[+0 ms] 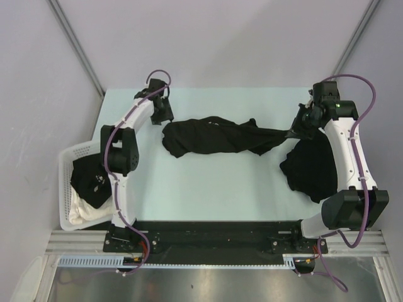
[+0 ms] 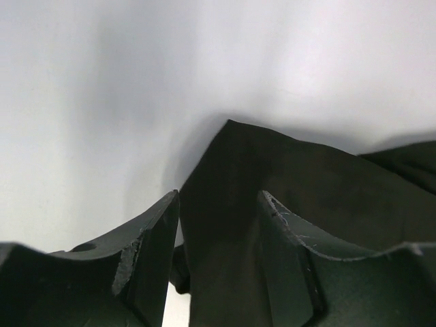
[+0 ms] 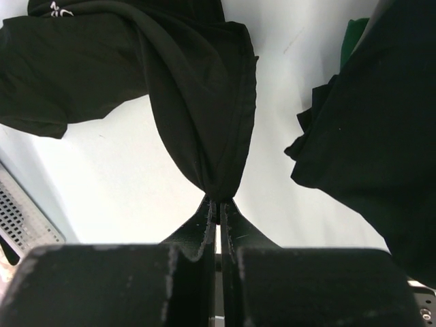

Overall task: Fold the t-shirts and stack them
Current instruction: Flatten the tshirt out

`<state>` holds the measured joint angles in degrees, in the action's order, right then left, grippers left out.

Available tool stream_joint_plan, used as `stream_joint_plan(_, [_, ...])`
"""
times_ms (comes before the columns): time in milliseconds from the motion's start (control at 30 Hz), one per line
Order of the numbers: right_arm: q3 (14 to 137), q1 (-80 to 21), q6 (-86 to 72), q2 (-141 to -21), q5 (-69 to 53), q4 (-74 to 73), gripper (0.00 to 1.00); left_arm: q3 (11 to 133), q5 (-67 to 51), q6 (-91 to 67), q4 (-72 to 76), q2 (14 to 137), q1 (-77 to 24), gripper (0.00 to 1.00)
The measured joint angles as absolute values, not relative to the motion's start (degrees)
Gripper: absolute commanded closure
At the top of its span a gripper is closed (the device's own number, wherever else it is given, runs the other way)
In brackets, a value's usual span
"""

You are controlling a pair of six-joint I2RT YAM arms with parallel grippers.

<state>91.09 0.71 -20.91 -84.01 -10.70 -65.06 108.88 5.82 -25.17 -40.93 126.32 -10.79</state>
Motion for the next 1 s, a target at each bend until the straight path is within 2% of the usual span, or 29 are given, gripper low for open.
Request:
stream_joint_plan(433, [91.09, 0.69, -20.73, -84.01, -9.69, -66.39, 1.00, 104.33, 5.58, -29.74, -39.31, 126.78, -8.12, 0.46])
stream_joint_plan(800, [91.09, 0.69, -20.69, -84.01, -9.69, -67.05, 1.00, 99.70, 2.66, -30.65, -36.36, 127.20, -8.12, 0.52])
stream_joint_plan(1000, [91.09, 0.69, -20.69, -84.01, -9.69, -67.11, 1.00, 99.31, 1.34, -30.98, -34.63, 127.20, -8.12, 0.52])
